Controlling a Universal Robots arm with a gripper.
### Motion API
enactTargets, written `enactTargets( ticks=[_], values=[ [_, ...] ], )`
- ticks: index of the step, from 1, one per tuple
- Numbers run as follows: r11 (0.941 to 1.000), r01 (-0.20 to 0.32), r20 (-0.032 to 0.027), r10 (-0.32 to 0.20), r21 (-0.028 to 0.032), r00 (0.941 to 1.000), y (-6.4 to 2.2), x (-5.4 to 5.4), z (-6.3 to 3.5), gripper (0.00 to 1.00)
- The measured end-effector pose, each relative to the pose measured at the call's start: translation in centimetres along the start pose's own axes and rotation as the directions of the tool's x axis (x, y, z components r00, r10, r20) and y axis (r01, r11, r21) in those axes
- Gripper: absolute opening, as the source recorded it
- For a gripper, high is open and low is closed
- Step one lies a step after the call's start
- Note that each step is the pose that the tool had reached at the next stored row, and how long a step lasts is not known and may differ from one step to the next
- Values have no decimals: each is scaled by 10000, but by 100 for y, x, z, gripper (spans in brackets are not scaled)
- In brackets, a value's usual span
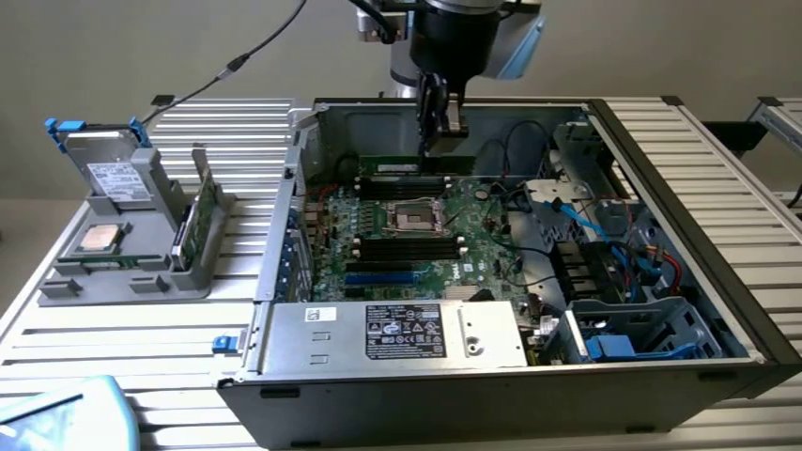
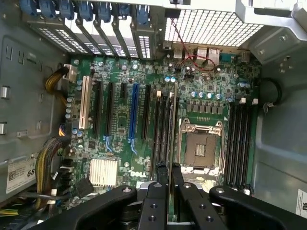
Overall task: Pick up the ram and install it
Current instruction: 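Pick up the ram and move it above insertion slot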
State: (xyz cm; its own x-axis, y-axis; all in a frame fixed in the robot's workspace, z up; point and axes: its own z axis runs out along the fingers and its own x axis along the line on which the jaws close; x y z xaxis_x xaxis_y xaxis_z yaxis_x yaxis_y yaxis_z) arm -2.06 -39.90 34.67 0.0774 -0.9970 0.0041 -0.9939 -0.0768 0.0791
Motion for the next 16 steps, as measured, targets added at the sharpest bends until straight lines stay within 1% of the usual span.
enactTargets(
  ticks=[4, 7, 11, 16],
  values=[
    [10000, 0, -5, 0, 44, 10000, -25, 1, 61, 14],
    [10000, -1, -7, 1, 62, 10000, -37, 2, 114, 14],
    [10000, 0, -10, 1, 79, 10000, -54, 2, 184, 14],
    [10000, -11, -10, 11, 82, 10000, -68, -1, 274, 14]
  ],
)
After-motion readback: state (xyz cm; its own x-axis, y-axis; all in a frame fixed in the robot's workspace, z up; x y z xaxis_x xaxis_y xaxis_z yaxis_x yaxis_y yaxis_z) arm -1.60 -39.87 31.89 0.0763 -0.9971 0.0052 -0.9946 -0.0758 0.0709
